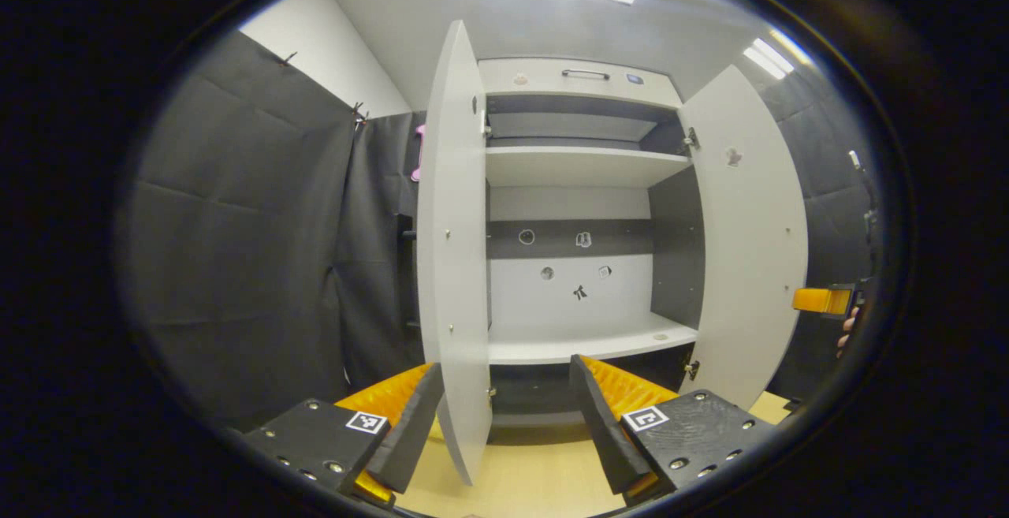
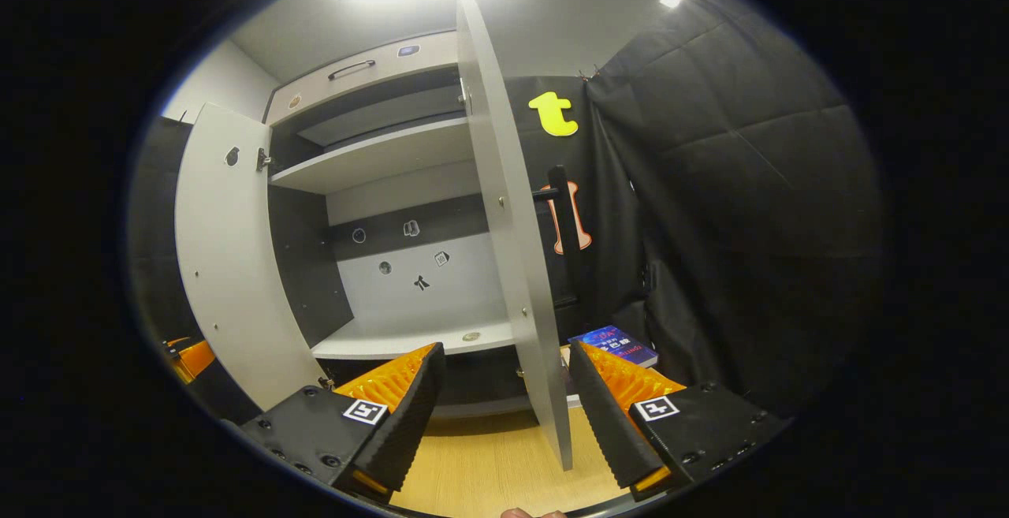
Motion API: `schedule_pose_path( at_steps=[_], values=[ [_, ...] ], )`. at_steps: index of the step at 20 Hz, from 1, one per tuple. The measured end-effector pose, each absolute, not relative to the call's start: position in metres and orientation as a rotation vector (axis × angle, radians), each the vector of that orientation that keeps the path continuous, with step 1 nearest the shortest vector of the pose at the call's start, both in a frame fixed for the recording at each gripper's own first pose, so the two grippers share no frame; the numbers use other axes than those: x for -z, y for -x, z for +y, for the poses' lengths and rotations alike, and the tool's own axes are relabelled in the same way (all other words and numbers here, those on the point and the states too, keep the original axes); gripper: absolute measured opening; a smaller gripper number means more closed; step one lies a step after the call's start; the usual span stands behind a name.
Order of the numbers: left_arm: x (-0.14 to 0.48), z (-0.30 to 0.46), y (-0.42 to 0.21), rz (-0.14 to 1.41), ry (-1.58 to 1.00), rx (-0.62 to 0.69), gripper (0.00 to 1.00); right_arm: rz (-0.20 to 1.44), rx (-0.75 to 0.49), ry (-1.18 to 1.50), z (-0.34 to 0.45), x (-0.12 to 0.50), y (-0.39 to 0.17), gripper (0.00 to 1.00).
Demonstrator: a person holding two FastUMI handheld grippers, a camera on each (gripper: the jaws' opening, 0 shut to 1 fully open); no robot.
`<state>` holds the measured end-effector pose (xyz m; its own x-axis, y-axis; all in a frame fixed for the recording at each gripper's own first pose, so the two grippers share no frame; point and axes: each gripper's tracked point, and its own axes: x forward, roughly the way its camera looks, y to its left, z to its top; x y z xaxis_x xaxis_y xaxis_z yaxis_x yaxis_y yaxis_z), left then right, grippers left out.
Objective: Open the right door of the double-door shoe cabinet with the right hand, and open the left door with the left hand.
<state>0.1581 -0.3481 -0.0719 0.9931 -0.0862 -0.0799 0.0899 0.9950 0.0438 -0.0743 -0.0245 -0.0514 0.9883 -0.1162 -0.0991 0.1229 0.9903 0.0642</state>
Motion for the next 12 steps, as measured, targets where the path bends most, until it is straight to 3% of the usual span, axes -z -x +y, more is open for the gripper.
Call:
schedule_pose_path(
  at_steps=[6,12],
  values=[
    [0.061,-0.342,-0.149,0.041,0.026,0.048,0.92,0.115,0.076,-0.054,-0.012,0.062,0.069,0.98],
    [0.059,-0.373,-0.136,-0.008,0.073,-0.004,0.92,0.177,-0.056,-0.048,-0.015,0.078,0.075,0.98]
  ],
)
